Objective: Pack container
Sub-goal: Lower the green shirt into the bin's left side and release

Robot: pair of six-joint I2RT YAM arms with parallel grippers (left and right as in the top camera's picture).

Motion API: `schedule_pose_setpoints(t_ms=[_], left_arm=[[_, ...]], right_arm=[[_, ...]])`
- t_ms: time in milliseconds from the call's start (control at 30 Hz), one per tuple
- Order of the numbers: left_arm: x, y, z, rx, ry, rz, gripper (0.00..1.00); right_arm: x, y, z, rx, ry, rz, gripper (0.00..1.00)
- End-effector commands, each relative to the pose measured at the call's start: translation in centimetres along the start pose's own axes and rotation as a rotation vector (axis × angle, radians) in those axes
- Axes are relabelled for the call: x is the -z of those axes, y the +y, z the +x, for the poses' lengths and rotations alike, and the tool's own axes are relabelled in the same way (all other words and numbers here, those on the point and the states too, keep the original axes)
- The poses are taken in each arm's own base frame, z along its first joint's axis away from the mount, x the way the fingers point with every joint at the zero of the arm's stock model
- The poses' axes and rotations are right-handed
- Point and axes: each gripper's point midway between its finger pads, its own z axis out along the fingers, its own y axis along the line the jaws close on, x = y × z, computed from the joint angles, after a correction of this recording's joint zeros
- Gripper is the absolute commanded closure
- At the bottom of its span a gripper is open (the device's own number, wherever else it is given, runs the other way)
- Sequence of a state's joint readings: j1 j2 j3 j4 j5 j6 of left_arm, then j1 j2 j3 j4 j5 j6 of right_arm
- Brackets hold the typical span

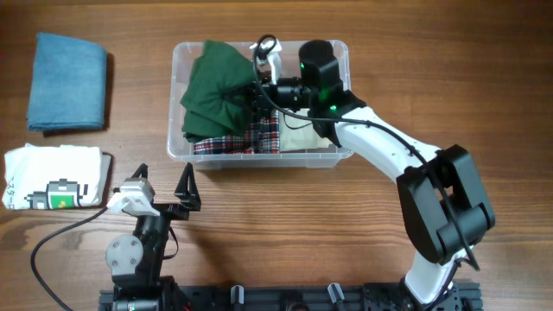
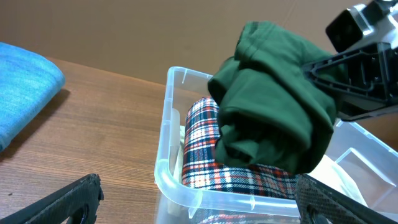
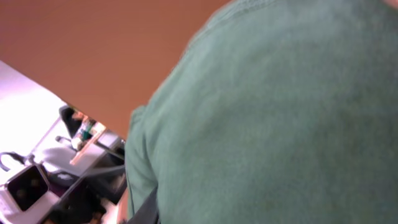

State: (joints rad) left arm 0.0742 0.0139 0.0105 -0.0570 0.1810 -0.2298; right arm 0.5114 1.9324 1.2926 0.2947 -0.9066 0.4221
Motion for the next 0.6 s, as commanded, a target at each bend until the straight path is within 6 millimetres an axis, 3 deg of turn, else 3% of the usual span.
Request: schedule_pose_setpoints(t_ms=[0,200,367,567], left_arm=[[0.0,0.1,0.1,-0.016,0.001,-0.003,0.00],[0.0,0.1,0.1,-0.015,0.001,-0.003,0.00],[0.0,0.1,0.1,-0.016,0.001,-0.003,0.00],[0.0,0.1,0.1,-0.015,0.001,-0.003,0.00]], right_arm=[[-0.4,0.9,-2.8,0.244,-0.033,0.023,0.96],[-0.8,1.1,-2.9,0.248,-0.038,0.036,0.96],[-2.5,2.7,-3.0,0.279,-0.040,0.033,0.96],[-3.0,2.1,-2.1,0.248,-0.017,0.062,0.96]])
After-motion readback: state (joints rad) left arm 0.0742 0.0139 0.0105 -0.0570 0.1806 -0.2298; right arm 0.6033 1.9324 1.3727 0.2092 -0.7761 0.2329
